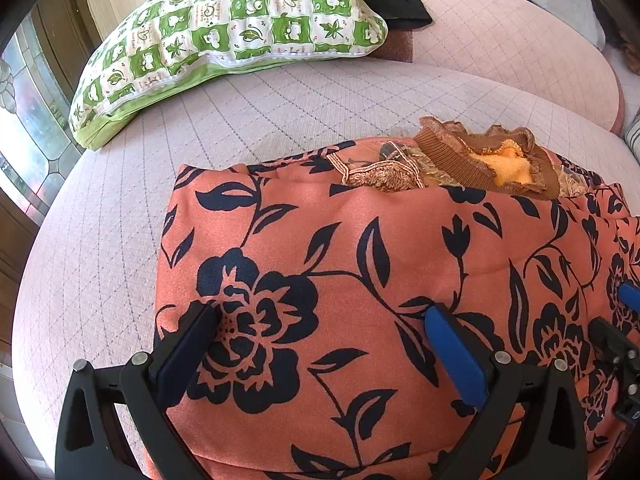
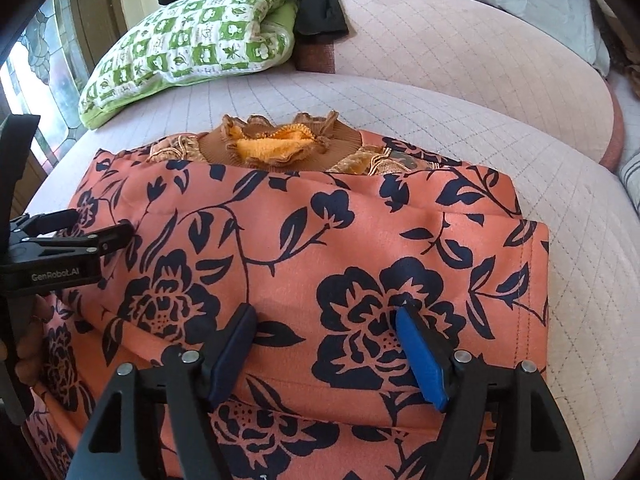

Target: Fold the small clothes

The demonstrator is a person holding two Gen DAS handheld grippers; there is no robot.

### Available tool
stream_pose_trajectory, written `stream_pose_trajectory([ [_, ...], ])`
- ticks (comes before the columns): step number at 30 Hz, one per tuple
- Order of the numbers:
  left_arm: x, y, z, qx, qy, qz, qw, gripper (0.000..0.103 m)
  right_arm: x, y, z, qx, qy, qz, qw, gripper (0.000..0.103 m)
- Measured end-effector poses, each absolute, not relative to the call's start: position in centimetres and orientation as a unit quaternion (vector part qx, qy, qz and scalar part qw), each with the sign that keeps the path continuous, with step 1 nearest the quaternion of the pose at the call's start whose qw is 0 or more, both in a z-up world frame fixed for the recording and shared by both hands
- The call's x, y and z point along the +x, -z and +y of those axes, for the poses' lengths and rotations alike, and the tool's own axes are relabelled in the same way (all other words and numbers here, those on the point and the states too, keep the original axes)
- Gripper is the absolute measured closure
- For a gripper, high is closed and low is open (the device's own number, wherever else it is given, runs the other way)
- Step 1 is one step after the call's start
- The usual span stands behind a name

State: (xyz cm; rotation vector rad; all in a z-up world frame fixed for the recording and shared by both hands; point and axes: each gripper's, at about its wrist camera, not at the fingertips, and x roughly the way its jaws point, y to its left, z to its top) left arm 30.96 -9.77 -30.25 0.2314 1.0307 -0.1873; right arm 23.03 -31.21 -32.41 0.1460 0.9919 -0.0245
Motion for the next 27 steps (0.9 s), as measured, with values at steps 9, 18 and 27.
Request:
stream_pose_trajectory([
  [9, 29.7, 27.4, -11.0, 0.136, 0.056, 0.414, 0.898, 0.000, 22.2, 30.6, -35.9, 0.103, 0.113, 0.439, 0.885, 0.029],
  [18, 29.9, 24.5, -8.8, 0.084, 0.035, 0.375, 0.923, 0.000, 22.7, 31.4, -35.6, 0.108, 0.107, 0.457, 0.876, 0.029],
  [27, 30.1, 24.0, -7.1, 0.058, 0.008, 0.369, 0.928, 0.000, 22.1, 30.5, -35.8, 0.126, 0.109, 0.430, 0.887, 0.029],
])
